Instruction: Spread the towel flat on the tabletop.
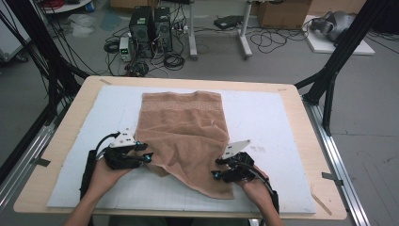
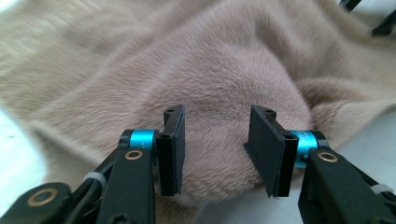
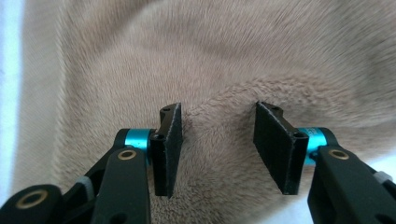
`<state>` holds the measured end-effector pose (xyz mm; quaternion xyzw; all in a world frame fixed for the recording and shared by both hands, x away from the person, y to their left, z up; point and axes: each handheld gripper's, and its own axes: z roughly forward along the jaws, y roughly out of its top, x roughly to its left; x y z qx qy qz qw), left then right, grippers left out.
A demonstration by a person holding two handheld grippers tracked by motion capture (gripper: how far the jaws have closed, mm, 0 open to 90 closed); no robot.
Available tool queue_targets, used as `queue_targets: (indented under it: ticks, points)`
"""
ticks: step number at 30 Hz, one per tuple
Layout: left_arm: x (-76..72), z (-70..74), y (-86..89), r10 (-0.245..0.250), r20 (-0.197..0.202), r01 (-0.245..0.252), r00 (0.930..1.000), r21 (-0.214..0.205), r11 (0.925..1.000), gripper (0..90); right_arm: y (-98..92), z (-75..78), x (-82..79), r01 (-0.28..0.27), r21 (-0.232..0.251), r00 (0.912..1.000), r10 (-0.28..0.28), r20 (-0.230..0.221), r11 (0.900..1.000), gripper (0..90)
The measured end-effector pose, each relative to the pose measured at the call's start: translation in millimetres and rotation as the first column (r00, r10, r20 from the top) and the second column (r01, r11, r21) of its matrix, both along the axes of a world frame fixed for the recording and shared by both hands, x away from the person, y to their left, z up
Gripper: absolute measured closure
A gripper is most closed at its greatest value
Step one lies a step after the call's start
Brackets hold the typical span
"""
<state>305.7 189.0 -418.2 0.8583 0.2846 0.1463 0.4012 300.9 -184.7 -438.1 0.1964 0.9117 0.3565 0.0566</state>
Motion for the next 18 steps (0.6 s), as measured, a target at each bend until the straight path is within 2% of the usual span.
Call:
queue_targets:
  ticks: [1,3,4,6,8,10,13,15,18]
  points:
    - [1.7,-4.7,-3.8,-0.006,-0.012,0.006,0.9999,0.025,0.9997,58.6,0.0,-0.7,0.0,-0.002,0.005,1.0,0.002,0.01,1.0,53.7]
    - [3.8,-12.8,-9.5,-0.016,-0.016,0.017,0.9997,0.076,0.997,69.3,-0.6,-0.3,1.2,0.001,0.003,0.9999,-0.001,0.011,1.0,60.0]
    - [4.4,-14.3,-10.2,-0.017,-0.013,0.018,0.9998,0.067,0.9976,73.3,-0.8,-0.5,1.8,-0.006,0.006,0.9999,0.006,0.011,1.0,64.6]
    - [4.5,-12.8,-9.1,-0.008,-0.016,0.009,0.9998,0.054,0.9985,78.8,-1.5,0.2,2.7,-0.033,0.004,0.9994,0.033,0.01,0.9994,81.8]
    - [2.1,-8.8,-5.3,-0.002,-0.011,0.003,0.9999,0.028,0.9996,81.4,-0.6,1.0,2.6,-0.048,0.0,0.9988,0.048,0.01,0.9988,83.7]
    - [-3.4,-0.6,1.4,-0.001,0.01,0.001,0.9999,-0.014,0.9999,84.6,-1.9,3.9,1.4,-0.056,-0.002,0.9983,0.056,0.014,0.9984,84.3]
    - [-12.9,14.1,10.9,0.007,0.047,-0.005,0.9989,-0.044,0.999,84.7,-8.9,10.8,-1.8,-0.043,0.011,0.9984,0.043,0.037,0.999,84.3]
    - [-16.9,22.7,15.1,0.009,0.068,-0.006,0.9976,-0.048,0.9988,85.0,-15.0,16.6,-2.9,-0.026,0.018,0.9981,0.025,0.057,0.9995,84.3]
    - [-19.7,36.3,16.6,0.003,0.086,0.005,0.9963,-0.095,0.9955,85.1,-25.6,27.1,-2.8,0.002,0.032,0.9965,-0.005,0.083,0.9995,84.4]
